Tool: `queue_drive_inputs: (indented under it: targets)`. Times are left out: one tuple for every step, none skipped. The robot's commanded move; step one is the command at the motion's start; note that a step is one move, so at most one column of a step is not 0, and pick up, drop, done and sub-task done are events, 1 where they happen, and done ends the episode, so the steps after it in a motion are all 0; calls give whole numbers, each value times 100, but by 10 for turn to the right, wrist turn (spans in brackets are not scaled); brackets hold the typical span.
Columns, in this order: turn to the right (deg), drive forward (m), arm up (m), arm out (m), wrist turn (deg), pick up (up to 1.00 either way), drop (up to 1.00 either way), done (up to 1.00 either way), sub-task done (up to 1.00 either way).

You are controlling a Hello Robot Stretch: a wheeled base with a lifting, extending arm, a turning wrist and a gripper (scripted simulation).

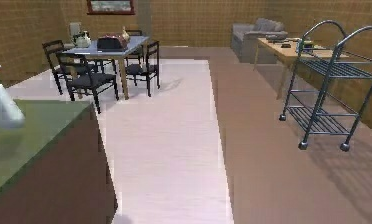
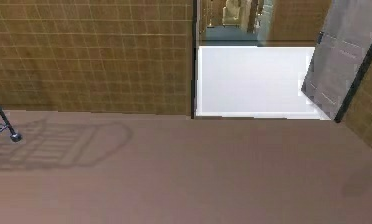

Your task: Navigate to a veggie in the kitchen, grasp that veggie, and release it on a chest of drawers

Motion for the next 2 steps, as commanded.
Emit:
queue_drive_inputs:
  targets:
    - [30, 0, 0, 0, 0, 0, 0, 0, 0]
    - [0, 100, 0, 0, 0, 0, 0, 0, 0]
